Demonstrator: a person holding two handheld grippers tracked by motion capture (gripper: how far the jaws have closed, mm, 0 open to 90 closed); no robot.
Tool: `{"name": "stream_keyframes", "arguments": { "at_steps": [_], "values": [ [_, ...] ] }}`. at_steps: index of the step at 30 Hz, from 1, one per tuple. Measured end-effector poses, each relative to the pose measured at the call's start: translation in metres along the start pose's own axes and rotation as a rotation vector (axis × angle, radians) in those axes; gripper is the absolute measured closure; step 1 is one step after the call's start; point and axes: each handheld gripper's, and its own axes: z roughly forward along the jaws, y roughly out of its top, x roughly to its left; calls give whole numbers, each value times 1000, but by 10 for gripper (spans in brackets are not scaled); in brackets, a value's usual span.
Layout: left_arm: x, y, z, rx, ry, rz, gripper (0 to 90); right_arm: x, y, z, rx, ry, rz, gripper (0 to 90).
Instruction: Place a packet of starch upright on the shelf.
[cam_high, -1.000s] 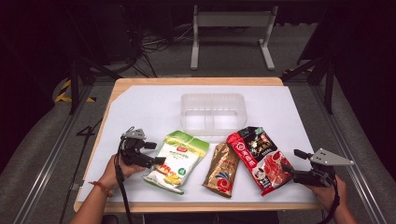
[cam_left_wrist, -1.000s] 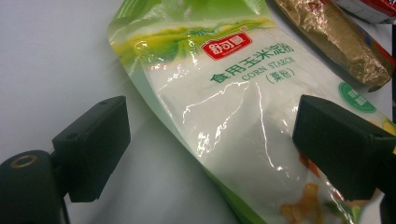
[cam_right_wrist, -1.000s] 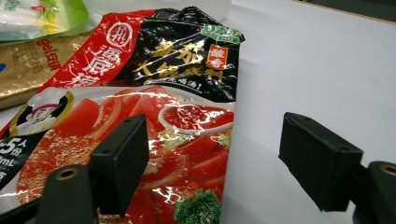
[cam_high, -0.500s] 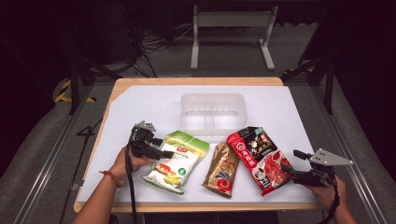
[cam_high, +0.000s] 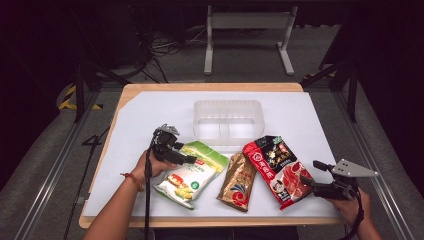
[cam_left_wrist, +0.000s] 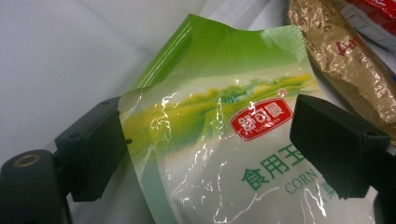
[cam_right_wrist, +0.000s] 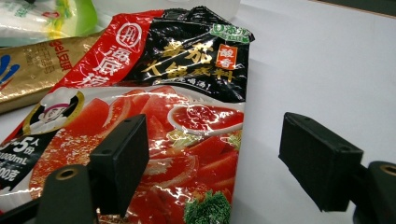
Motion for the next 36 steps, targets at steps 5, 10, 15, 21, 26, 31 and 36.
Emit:
{"name": "stream_keyframes", "arguments": {
  "at_steps": [5, 10, 15, 21, 26, 31, 36],
  "values": [
    [-9, 1, 3, 7, 105, 49, 324, -1, 0, 0, -5, 7, 7, 244],
    [-10, 0, 2, 10, 125, 82, 554, 0, 1, 1, -6, 13, 3, 244],
    [-10, 1, 1, 8, 124, 110, 705, -2, 1, 2, -4, 13, 11, 240],
    [-15, 18, 16, 86, 91, 194, 390, 0, 2, 5, 1, 23, 5, 239],
    [-19, 27, 28, 112, 81, 219, 310, -2, 1, 5, 2, 24, 10, 237],
    [-21, 21, 23, 94, 96, 221, 476, -3, 0, 4, -4, 34, 19, 237],
    [-25, 16, 20, 118, 82, 263, 763, -2, 1, 5, -2, 39, 11, 237]
  ]
}}
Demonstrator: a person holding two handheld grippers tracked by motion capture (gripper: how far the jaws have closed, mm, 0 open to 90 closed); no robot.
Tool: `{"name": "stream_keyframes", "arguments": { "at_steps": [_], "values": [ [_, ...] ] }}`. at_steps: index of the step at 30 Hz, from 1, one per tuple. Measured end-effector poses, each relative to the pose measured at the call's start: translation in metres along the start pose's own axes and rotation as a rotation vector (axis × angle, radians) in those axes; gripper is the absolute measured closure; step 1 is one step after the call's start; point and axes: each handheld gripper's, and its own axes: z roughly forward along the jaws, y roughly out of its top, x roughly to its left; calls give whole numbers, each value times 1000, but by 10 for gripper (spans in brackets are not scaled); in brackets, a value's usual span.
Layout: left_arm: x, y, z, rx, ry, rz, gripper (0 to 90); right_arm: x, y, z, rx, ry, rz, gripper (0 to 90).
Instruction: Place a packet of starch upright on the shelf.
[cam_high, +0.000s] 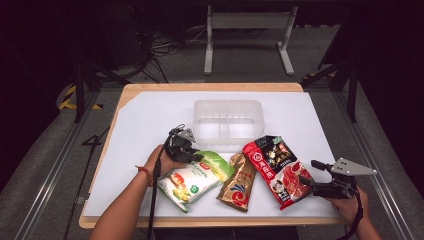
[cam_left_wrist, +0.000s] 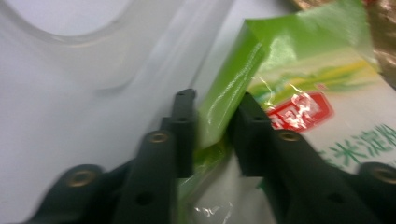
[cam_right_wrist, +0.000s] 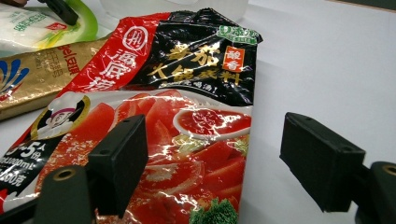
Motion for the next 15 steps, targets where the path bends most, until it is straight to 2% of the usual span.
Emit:
{"name": "stream_keyframes", "arguments": {
  "at_steps": [6, 10, 12, 13, 14, 15],
  "values": [
    [2, -4, -1, -22, -20, -10, 797, -2, 1, 2, 4, -7, 0, 236],
    [-1, -6, -3, -31, 5, -6, 799, -4, 2, 3, 4, -13, 2, 236],
    [-3, -7, -6, -37, 39, 9, 798, -5, 2, 3, 4, -15, 5, 236],
    [-2, -9, -11, -63, 33, -17, 800, -5, 2, 3, 3, -13, 9, 236],
    [-3, -11, -14, -73, 32, -26, 803, -5, 3, 4, 1, -13, 12, 236],
    [-3, -12, -17, -89, 51, -28, 806, -6, 3, 4, -2, -11, 11, 236]
  ]
}}
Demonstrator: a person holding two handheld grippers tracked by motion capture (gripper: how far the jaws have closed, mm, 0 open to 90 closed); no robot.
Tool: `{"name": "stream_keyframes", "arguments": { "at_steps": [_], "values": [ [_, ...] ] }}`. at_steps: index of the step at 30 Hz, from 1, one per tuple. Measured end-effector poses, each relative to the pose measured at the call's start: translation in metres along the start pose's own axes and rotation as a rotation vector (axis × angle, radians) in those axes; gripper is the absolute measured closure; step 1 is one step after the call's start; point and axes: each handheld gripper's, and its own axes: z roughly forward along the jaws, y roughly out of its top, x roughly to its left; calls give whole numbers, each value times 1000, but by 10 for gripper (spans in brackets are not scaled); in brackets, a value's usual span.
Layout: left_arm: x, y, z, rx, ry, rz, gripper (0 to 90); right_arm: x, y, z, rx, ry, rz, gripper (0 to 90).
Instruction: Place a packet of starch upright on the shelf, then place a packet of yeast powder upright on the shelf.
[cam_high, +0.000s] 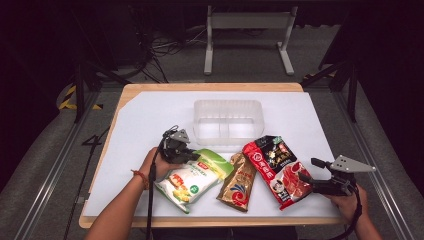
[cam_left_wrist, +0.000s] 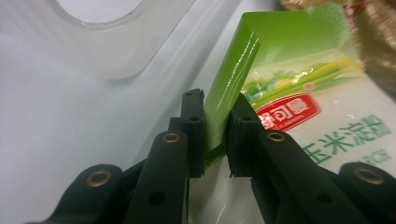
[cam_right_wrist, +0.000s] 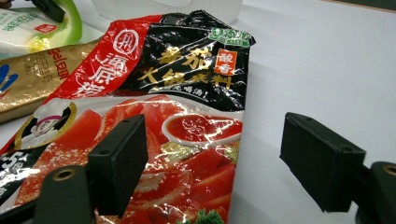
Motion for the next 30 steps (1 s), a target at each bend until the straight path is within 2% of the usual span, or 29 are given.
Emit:
{"name": "stream_keyframes", "arguments": {
  "at_steps": [2, 4, 6, 7, 9, 10, 11, 15, 18, 21, 27, 30],
  "values": [
    [1, -4, -7, -39, 4, -17, 810, 0, 1, 1, 0, -1, 2, 236],
    [-1, -6, -15, -51, 34, -15, 814, 0, 1, 3, 3, 3, 1, 234],
    [-2, -7, -19, -69, 42, -18, 820, 0, 2, 4, 7, 4, -4, 234],
    [-3, -11, -30, -132, 37, -46, 823, 1, 2, 4, 7, 4, -4, 234],
    [-4, -11, -34, -151, 37, -50, 828, 0, 3, 4, 1, 5, -4, 234],
    [-7, -14, -43, -196, 41, -63, 831, 0, 3, 4, -1, 5, -1, 234],
    [-8, -15, -47, -219, 39, -70, 833, 0, 4, 5, -5, 6, 4, 235],
    [-15, -19, -63, -277, 55, -106, 838, 0, 5, 6, 0, 5, 3, 235],
    [-18, -23, -76, -323, 53, -130, 839, 1, 6, 7, -1, 8, -1, 235],
    [-21, -26, -86, -377, 26, -169, 841, 1, 6, 7, -3, 8, -3, 236],
    [-34, -22, -101, -444, 26, -175, 845, -1, 5, 7, -1, -3, 11, 235],
    [-42, -17, -111, -469, 32, -159, 846, -1, 4, 4, -7, -4, 10, 235]
  ]
}}
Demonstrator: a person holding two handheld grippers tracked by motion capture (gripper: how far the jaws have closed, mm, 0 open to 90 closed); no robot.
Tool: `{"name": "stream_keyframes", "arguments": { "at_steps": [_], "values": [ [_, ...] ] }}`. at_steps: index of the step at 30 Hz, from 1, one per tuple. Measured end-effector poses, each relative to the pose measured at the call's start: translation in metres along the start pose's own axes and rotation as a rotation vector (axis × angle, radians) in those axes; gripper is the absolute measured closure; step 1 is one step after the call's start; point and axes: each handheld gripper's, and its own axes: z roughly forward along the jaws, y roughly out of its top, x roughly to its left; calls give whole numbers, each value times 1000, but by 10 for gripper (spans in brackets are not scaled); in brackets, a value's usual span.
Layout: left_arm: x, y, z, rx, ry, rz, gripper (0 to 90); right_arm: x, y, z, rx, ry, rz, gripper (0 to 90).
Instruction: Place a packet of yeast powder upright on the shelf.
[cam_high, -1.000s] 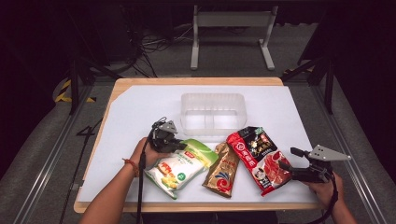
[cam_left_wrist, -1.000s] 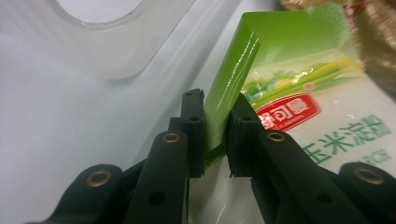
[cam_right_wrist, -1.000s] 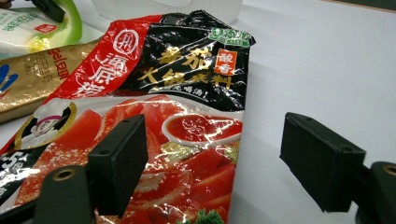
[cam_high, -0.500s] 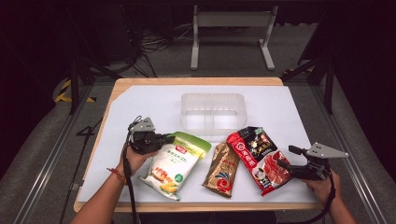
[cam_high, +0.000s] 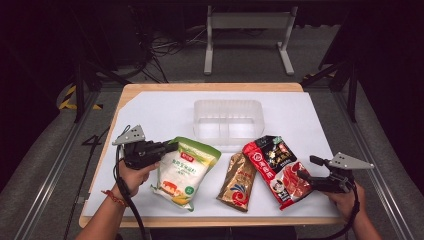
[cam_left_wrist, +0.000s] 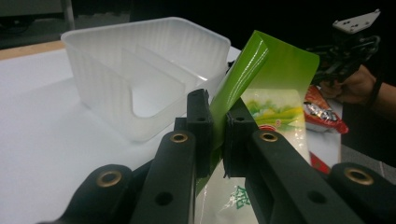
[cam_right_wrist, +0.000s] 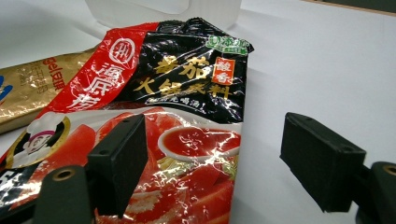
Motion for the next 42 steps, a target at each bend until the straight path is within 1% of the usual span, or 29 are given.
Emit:
{"name": "stream_keyframes", "arguments": {
  "at_steps": [1, 3, 4, 5, 6, 7, 8, 9, 10, 11, 13, 14, 15, 17, 19, 20, 22, 23, 26, 30, 32, 33, 34, 36, 37, 40, 41, 42],
  "values": [
    [0, 0, 0, 0, 0, 0, 847, 0, -1, -1, 1, -1, 2, 235],
    [-5, 5, -4, -20, 6, 1, 846, 0, -1, -1, 3, -3, -1, 235],
    [-7, 6, -5, -24, 2, -5, 847, 0, -1, -2, 0, -6, -3, 235],
    [-8, 8, -7, -27, 14, -1, 847, -1, -1, -3, -6, -5, 3, 235],
    [-10, 10, -9, -42, 6, -10, 848, -1, -1, -4, -10, -5, 8, 235],
    [-12, 13, -12, -45, 8, -8, 849, -1, -1, -4, -11, -6, 9, 235],
    [-14, 15, -14, -48, 19, -1, 849, -2, -1, -4, -13, -6, 8, 236],
    [-15, 18, -16, -61, 10, -4, 849, -2, -1, -4, -12, -7, 8, 235],
    [-18, 21, -17, -64, 9, -2, 850, -2, -1, -4, -11, -7, 8, 236],
    [-19, 24, -18, -69, 19, -2, 850, -2, -1, -4, -11, -6, 9, 235],
    [-20, 28, -18, -70, 6, 4, 852, -2, -1, -3, -10, -7, 10, 235],
    [-21, 30, -17, -73, 17, 0, 852, -2, -1, -3, -10, -7, 10, 235],
    [-21, 32, -16, -76, 10, -2, 852, -2, -1, -3, -10, -7, 10, 235],
    [-21, 34, -15, -81, 20, -3, 852, -2, -1, -3, -9, -7, 6, 235],
    [-19, 37, -14, -94, 14, -5, 852, -3, -1, -2, -7, -10, 7, 235],
    [-18, 38, -14, -107, 25, -15, 852, -3, -2, -2, -8, -10, 6, 235],
    [-14, 41, -15, -133, 12, -38, 852, -4, -2, -3, -7, -12, 11, 235],
    [-13, 42, -16, -145, 23, -45, 852, -5, -2, -3, -8, -13, 13, 234],
    [-11, 48, -15, -174, 32, -61, 852, -5, -3, -4, -10, -17, 10, 234],
    [-13, 60, -13, -211, 44, -62, 852, -6, -3, -5, -9, -21, 11, 234],
    [-13, 66, -11, -229, 48, -75, 851, -6, -3, -5, -7, -22, 7, 233],
    [-14, 68, -10, -239, 57, -72, 851, -6, -3, -5, -8, -22, 6, 233],
    [-14, 72, -8, -251, 61, -79, 851, -6, -3, -5, -7, -23, 5, 234],
    [-14, 74, -5, -254, 61, -85, 851, -6, -3, -4, -8, -22, 5, 233],
    [-14, 79, 0, -259, 59, -86, 851, -6, -3, -4, -7, -22, 3, 233],
    [-13, 85, 11, -263, 71, -100, 850, -6, -3, -4, -5, -23, 1, 234],
    [-13, 85, 11, -263, 71, -100, 850, -6, -3, -4, -4, -23, -2, 233],
    [-12, 87, 14, -261, 83, -104, 850, -6, -3, -4, -4, -23, -2, 233]
  ]
}}
